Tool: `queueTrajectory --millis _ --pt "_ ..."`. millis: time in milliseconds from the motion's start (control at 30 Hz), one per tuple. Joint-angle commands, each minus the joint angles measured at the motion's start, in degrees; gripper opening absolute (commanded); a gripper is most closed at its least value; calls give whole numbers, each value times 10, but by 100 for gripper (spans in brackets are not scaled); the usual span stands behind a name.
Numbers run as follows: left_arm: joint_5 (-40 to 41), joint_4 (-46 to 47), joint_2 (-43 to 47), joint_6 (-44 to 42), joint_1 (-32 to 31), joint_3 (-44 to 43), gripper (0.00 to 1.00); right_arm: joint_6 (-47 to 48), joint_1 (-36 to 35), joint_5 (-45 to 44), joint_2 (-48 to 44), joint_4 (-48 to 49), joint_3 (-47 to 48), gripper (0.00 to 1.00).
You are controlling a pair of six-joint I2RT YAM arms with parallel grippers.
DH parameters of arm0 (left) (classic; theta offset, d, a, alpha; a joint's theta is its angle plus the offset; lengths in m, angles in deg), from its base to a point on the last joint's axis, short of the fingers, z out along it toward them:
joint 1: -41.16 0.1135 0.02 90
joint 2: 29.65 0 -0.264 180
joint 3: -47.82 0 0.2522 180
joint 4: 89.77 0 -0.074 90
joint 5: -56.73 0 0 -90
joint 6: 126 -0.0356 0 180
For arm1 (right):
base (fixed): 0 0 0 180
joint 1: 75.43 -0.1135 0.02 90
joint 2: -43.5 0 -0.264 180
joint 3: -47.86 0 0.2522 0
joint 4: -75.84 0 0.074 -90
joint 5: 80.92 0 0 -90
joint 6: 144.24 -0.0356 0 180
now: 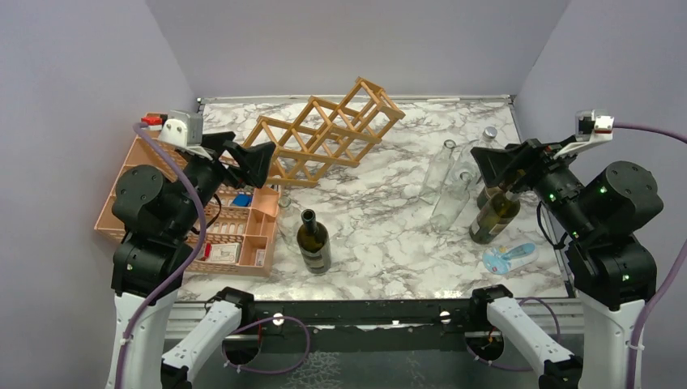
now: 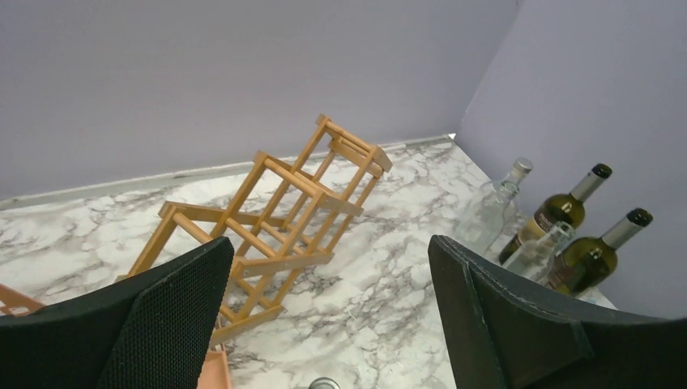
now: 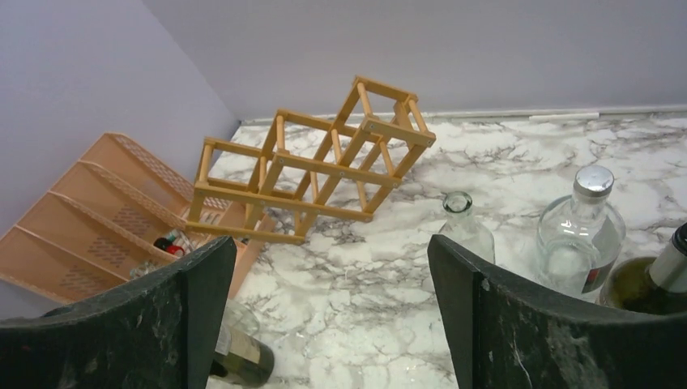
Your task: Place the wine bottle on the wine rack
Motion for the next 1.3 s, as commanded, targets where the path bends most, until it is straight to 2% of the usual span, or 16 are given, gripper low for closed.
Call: queueTrajectory --millis 0,233,600,767,833,1000,1267 --pt "-65 -20 16 18 7 26 97 7 5 28 -5 -39 -1 93" --pt "-76 -17 46 34 6 75 99 24 6 86 -7 -47 -17 99" --pt "-128 -19 65 77 7 75 99 63 8 264 42 -41 -9 92" --pt "-135 -10 80 64 7 56 99 109 8 277 61 -67 6 91" --pt "-139 -7 81 55 7 53 99 127 8 311 61 -70 -3 89" --pt "-140 4 83 44 7 66 99 125 8 373 40 -22 -64 87" --pt "-116 18 89 41 7 91 99 112 8 384 52 25 -102 84"
